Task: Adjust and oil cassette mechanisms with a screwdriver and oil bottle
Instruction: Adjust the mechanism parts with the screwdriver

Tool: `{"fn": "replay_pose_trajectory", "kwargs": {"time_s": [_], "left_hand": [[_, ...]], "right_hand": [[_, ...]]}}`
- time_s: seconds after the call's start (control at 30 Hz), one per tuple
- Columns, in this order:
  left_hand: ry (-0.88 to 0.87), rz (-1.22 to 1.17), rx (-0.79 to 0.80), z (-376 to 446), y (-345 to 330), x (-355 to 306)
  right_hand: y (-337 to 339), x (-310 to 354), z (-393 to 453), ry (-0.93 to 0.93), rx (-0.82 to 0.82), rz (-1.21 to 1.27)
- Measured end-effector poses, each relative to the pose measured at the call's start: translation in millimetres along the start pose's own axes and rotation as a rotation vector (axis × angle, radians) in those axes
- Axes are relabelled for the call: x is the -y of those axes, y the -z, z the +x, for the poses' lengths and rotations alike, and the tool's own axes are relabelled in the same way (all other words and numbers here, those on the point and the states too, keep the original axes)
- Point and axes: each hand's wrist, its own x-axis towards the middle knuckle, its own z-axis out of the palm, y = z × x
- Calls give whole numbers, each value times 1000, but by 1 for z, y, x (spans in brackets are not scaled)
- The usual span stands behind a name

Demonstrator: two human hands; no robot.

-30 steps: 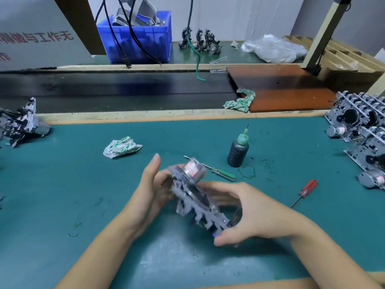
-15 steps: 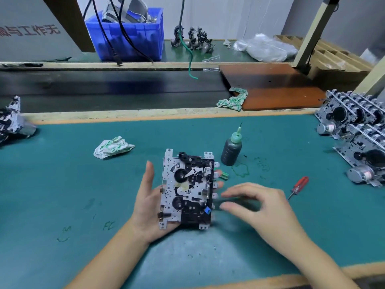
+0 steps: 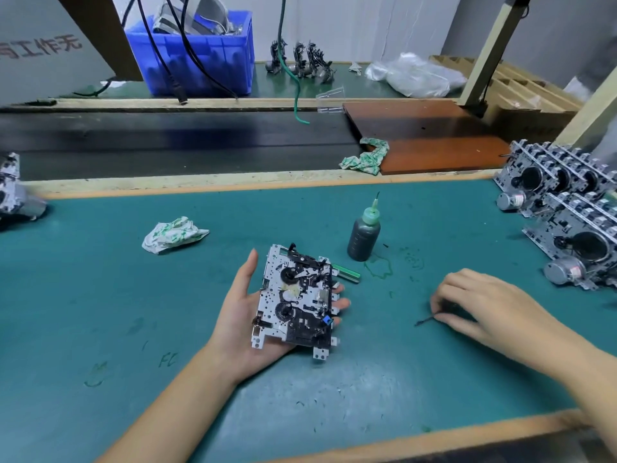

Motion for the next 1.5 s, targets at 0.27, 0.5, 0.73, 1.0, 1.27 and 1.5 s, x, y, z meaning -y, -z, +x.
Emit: {"fn": "replay_pose_trajectory", "kwargs": {"time_s": [0.27,0.5,0.73,1.0,1.27,1.5], "left_hand": [[-41,-3,-162,2,1,-5],[-17,49,-224,5,6,-6],[-67,40,-253,7,4,-4],[-178,4,-293,0,4,-12],[-229,-39,-269,-7,0,-21],[-269,-22,-267,-10,0,-23]], "right_hand": [[6,71,59,-69,198,1200],[-1,91,84,-198,460,1295],[-3,81,78,-251,210,1385],[-11,63,64,-485,-305,232],[-21,111,93,-18,-431,213],[-27,113,113,-131,-168,159]]}}
